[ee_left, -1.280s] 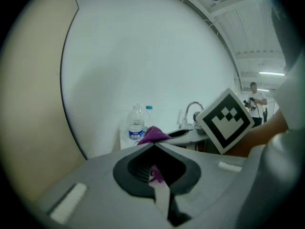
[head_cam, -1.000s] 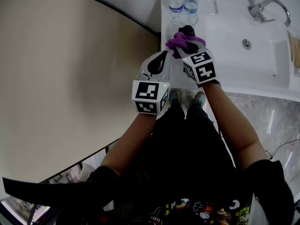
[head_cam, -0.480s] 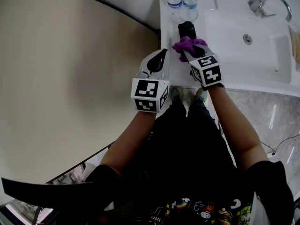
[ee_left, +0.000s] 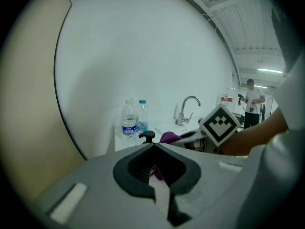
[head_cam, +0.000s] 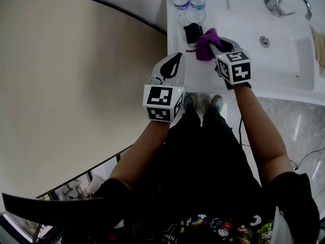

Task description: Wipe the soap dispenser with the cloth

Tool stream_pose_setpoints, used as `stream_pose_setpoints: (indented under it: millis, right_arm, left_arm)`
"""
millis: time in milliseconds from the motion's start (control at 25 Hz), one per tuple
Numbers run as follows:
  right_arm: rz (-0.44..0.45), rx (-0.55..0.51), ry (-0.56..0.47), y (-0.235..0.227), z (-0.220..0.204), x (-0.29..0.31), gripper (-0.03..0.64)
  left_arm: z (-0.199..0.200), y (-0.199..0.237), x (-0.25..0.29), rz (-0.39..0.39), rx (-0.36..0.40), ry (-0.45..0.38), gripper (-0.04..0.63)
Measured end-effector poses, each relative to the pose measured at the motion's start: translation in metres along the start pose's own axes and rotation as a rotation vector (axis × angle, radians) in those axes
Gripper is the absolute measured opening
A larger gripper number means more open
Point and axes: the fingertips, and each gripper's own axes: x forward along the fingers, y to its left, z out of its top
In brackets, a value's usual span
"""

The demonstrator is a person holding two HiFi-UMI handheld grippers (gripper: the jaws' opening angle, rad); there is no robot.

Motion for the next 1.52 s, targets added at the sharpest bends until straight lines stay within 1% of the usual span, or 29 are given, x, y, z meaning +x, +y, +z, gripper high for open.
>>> stream_pose_setpoints:
  millis: [240,360,480,680,960,1160,1320,1520]
  right_arm:
    - [0.030,-0.015,-0.088,-0.017,0.045,0.003,0.092]
    - [0.049,-0.022,-0.104,-0.023,0.054,0.010,0.092]
    - [0.073,-0.037,-0.083,-0.027,0.044,0.018,0.092]
    - [0.113,-0.024,-0.026,-0.021,0.009,0.022,0.091]
    - [0.143,-0.033,0.051,-0.010,-0.031,0.014,0.091]
    - [0.178,-0.065,0.081,0.016,-0.051,0.008,0.092]
    - [0.180,-0.079,0.085,0.040,-0.052,0.007,0.092]
    - [0.180,-0.077,0.066,0.078,-0.037,0.020,0.092]
  left_arm:
    - [0.007,-0.013,-0.001,0.058,0.013,0.016,0.000]
    - [0.008,-0.016,-0.001,0.090,0.014,0.025,0.000]
    - [0.004,-0.020,0.001,0.120,0.018,0.046,0.000]
    - [-0.005,-0.023,0.000,0.152,0.011,0.077,0.000]
    - [-0.007,-0.031,0.003,0.142,0.002,0.077,0.000]
    - [-0.009,-0.032,0.001,0.125,0.006,0.062,0.000]
    - [-0.012,-0.024,-0.002,0.091,0.001,0.051,0.000]
    - [-0.012,0.002,-0.014,0.063,0.005,0.041,0.000]
